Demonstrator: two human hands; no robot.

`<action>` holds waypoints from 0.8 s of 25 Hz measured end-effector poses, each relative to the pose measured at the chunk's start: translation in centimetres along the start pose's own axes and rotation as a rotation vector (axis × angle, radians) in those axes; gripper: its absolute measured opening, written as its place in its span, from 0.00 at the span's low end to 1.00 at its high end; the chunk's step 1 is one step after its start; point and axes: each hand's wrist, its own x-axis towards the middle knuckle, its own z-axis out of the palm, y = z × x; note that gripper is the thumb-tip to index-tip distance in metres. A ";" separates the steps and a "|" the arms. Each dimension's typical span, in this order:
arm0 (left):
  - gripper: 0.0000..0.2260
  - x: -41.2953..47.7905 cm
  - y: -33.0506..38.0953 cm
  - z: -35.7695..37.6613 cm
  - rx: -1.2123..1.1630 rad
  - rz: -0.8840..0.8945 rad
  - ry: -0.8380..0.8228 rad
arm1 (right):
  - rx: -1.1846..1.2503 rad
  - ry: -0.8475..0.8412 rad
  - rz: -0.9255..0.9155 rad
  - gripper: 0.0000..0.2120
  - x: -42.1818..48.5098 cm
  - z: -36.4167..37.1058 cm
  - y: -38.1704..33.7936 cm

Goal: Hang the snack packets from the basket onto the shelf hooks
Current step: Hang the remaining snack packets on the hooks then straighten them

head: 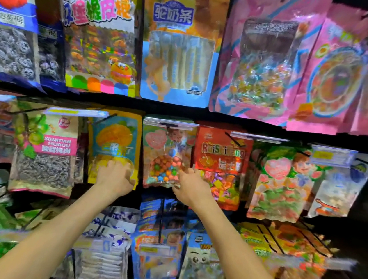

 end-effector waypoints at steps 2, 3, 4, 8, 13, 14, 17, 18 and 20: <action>0.21 -0.1 1.3 -0.7 -0.012 0.002 -0.008 | -0.025 -0.022 0.008 0.23 -0.3 -0.5 0.6; 0.20 0.0 1.9 -1.1 -0.008 0.002 -0.011 | -0.039 -0.036 0.012 0.22 -0.4 -0.8 0.8; 0.20 0.1 2.4 -1.4 0.007 0.010 -0.012 | -0.048 -0.048 0.013 0.21 -0.3 -1.1 0.9; 0.19 0.8 3.4 -2.2 -0.018 0.015 0.035 | -0.050 -0.059 -0.008 0.22 0.7 -1.4 0.7; 0.19 2.6 3.6 -2.3 -0.033 0.043 0.059 | -0.174 -0.007 -0.027 0.24 2.7 -0.8 -0.1; 0.19 3.0 3.6 -2.2 -0.042 0.047 0.053 | -0.174 -0.006 -0.018 0.24 3.1 -0.7 -0.2; 0.19 4.0 3.9 -1.5 -0.054 0.060 0.047 | -0.174 -0.020 0.011 0.25 4.0 -0.7 0.0; 0.18 4.2 4.0 -1.2 -0.067 0.062 0.057 | -0.167 -0.014 0.016 0.26 4.3 -0.8 0.0; 0.15 4.4 3.7 -1.0 -0.123 0.081 0.072 | -0.121 0.012 0.040 0.27 4.7 -0.8 -0.3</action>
